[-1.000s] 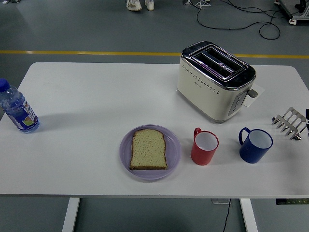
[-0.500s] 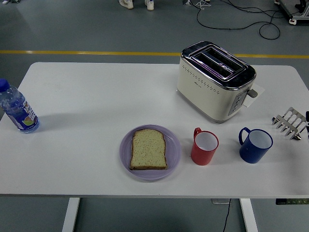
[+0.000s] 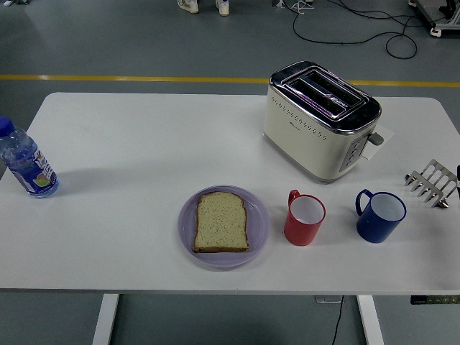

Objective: Pick up the cup,pour liquid into bread,place the cup on the desk

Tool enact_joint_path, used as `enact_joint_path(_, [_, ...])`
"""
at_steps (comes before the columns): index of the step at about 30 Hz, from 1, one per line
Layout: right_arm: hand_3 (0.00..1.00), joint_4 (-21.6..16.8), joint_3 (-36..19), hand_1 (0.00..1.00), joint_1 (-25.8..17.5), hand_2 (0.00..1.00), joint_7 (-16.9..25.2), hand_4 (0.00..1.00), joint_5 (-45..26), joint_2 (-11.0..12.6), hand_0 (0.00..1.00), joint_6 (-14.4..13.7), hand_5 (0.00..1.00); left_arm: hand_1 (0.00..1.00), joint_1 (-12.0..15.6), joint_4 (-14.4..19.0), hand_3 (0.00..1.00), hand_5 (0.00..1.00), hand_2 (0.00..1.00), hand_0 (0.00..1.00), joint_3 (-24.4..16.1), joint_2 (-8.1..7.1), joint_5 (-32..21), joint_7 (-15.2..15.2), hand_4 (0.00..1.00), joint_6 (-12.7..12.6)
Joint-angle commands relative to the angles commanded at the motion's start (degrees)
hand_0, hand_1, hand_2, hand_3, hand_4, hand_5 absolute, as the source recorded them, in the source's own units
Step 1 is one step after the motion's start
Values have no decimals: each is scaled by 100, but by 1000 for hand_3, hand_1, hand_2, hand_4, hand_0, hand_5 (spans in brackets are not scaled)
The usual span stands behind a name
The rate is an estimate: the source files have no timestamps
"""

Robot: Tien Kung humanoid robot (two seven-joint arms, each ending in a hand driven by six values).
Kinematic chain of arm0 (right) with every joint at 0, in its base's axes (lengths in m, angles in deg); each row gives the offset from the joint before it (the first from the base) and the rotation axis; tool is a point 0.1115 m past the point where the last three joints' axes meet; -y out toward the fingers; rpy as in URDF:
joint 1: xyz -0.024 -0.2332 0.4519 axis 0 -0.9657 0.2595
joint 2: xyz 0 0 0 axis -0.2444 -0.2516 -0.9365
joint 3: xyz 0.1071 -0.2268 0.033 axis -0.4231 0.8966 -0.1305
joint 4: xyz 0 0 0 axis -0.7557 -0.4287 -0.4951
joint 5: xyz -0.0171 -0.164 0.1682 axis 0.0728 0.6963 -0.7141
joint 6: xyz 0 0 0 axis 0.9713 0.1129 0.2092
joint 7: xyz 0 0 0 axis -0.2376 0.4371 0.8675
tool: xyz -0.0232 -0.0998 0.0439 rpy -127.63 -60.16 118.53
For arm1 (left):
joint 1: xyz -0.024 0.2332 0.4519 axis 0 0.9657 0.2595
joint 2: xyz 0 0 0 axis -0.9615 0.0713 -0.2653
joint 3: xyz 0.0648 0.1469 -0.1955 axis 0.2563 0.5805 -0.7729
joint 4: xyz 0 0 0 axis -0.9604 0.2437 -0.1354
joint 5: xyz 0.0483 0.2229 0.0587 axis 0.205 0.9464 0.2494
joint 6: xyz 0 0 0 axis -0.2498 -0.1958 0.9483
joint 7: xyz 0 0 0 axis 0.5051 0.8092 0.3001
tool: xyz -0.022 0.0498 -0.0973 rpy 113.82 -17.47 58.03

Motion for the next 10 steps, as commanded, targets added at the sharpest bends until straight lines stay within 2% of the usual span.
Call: enact_joint_path(10, [596, 16, -31, 572, 28, 636, 7, 511, -28, -21, 627, -1, 155, 611, -27, 3, 527, 760, 590, 645, -25, 5, 9, 3, 297, 1])
